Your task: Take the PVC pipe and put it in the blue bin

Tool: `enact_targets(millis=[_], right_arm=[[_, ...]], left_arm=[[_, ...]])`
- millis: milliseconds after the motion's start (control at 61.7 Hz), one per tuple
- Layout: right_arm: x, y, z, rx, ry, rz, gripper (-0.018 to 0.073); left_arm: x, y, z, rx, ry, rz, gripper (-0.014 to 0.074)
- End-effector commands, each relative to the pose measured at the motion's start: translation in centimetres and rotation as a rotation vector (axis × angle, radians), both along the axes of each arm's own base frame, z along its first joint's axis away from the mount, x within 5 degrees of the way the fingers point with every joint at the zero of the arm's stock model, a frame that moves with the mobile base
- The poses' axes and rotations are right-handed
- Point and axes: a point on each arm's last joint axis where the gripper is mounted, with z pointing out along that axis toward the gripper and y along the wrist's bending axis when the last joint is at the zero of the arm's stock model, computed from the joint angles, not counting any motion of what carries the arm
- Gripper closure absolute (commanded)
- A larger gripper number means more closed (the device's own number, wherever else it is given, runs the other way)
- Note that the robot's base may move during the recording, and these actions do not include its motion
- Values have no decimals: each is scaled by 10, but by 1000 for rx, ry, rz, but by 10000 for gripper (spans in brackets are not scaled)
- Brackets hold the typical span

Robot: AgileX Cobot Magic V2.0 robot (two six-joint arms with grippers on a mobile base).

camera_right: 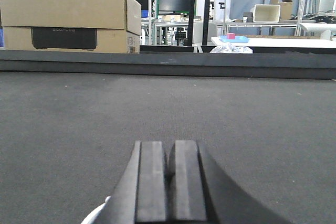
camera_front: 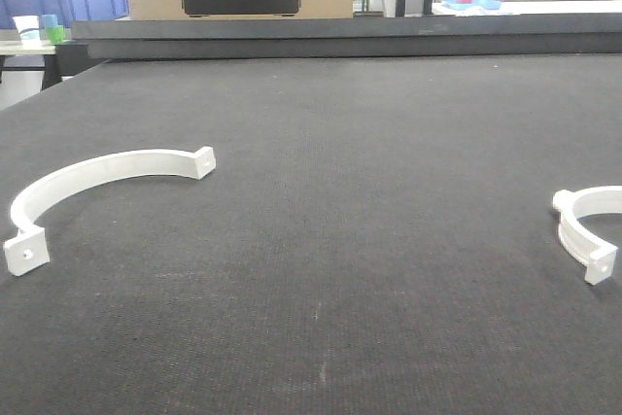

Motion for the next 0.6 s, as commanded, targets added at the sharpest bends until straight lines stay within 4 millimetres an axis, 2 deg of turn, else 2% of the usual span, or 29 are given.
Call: enact_targets(millis=[0, 583], right_arm=[[0, 0, 2, -8, -25, -4, 728], [0, 0, 2, -8, -25, -4, 728]], left_arm=[[-1, 0, 2, 1, -21, 1, 707], [-1, 0, 2, 21, -21, 2, 707]])
